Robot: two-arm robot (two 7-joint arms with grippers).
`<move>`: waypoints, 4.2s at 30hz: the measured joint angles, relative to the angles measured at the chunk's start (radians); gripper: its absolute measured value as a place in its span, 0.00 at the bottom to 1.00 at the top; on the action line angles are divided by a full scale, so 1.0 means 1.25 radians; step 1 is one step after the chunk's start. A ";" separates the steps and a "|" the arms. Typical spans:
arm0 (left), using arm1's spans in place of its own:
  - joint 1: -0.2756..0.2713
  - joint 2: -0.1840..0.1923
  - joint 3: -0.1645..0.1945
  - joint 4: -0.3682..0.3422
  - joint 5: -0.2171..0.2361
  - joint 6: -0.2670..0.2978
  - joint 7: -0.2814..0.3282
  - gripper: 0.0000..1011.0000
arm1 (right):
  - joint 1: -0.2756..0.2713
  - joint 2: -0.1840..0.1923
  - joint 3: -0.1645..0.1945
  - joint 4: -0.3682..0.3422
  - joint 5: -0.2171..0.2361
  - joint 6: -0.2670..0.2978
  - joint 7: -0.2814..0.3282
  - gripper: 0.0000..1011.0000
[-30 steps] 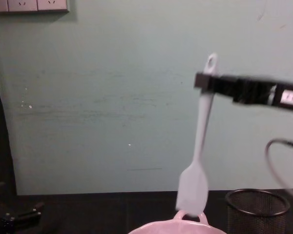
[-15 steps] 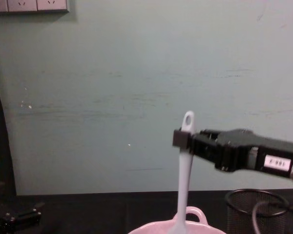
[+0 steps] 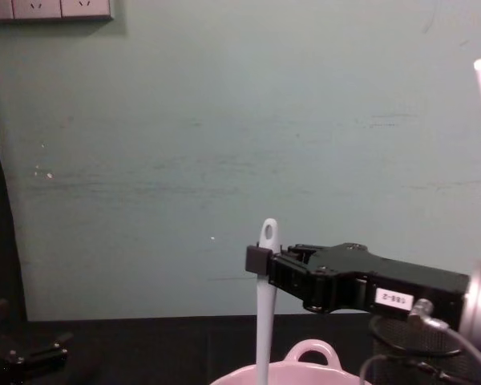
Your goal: Use the one hand to pick up the spoon and stir the clear water in the bowl.
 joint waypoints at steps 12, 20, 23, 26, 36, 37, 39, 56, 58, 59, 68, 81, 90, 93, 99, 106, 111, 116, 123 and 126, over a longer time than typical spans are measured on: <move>0.000 0.000 0.000 0.000 0.000 0.000 0.000 0.99 | 0.007 -0.022 0.050 0.051 -0.072 -0.065 -0.079 0.12; 0.000 0.000 0.000 0.000 0.000 0.000 0.000 0.99 | -0.019 -0.003 0.082 0.026 -0.076 -0.068 -0.080 0.12; 0.000 0.000 0.000 0.000 0.000 0.000 0.000 0.99 | -0.034 0.005 0.086 0.008 -0.078 -0.064 -0.071 0.12; 0.000 0.000 0.000 0.000 0.000 0.000 0.000 0.99 | -0.052 0.012 0.086 -0.014 -0.080 -0.059 -0.058 0.12; 0.000 0.000 0.000 0.000 0.000 0.000 0.000 0.99 | -0.088 0.018 0.066 -0.079 -0.075 -0.046 -0.021 0.12; 0.000 0.000 0.000 0.000 0.000 0.000 0.000 0.99 | -0.088 0.016 0.064 -0.081 -0.073 -0.045 -0.018 0.12; 0.000 0.000 0.000 0.000 0.000 0.000 0.000 0.99 | -0.089 0.011 0.059 -0.083 -0.066 -0.043 -0.015 0.12; 0.000 0.000 0.000 0.000 0.000 0.000 0.000 0.99 | -0.012 -0.058 0.052 0.039 -0.060 -0.023 -0.050 0.12; 0.000 0.000 0.000 0.000 0.000 0.000 0.000 0.99 | -0.006 -0.060 0.057 0.051 -0.065 -0.026 -0.059 0.12; 0.000 0.000 0.000 0.000 0.000 0.000 0.000 0.99 | -0.002 -0.061 0.063 0.059 -0.068 -0.028 -0.064 0.12; 0.000 0.000 0.000 0.000 0.000 0.000 0.000 0.99 | -0.013 -0.035 0.101 0.049 -0.077 -0.036 -0.075 0.12; 0.000 0.000 0.000 0.000 0.000 0.000 0.000 0.99 | -0.074 0.016 0.091 -0.059 -0.082 -0.020 -0.037 0.12; 0.000 0.000 0.000 0.000 0.000 0.000 0.000 0.99 | -0.085 0.004 0.049 -0.096 -0.076 -0.013 -0.019 0.12; 0.000 0.000 0.000 0.000 0.000 0.000 0.000 0.99 | -0.077 -0.008 0.041 -0.084 -0.074 -0.014 -0.020 0.12; 0.000 0.000 0.000 0.000 0.000 0.000 0.000 0.99 | -0.056 -0.037 0.043 -0.036 -0.058 -0.015 -0.032 0.12; 0.000 0.000 0.000 0.000 0.000 0.000 0.000 0.99 | -0.030 -0.057 0.065 0.024 -0.055 -0.024 -0.065 0.12; 0.000 0.000 0.000 0.000 0.000 0.000 0.000 0.99 | -0.025 -0.048 0.083 0.029 -0.073 -0.031 -0.084 0.12; 0.000 0.000 0.000 0.000 0.000 0.000 0.000 0.99 | -0.031 -0.033 0.101 0.019 -0.087 -0.033 -0.092 0.12; 0.000 0.000 0.000 0.000 0.000 0.000 0.000 0.99 | -0.053 -0.007 0.108 -0.019 -0.107 -0.032 -0.089 0.12; 0.000 0.000 0.000 0.000 0.000 0.000 0.000 0.99 | -0.067 0.006 0.103 -0.049 -0.120 -0.030 -0.081 0.12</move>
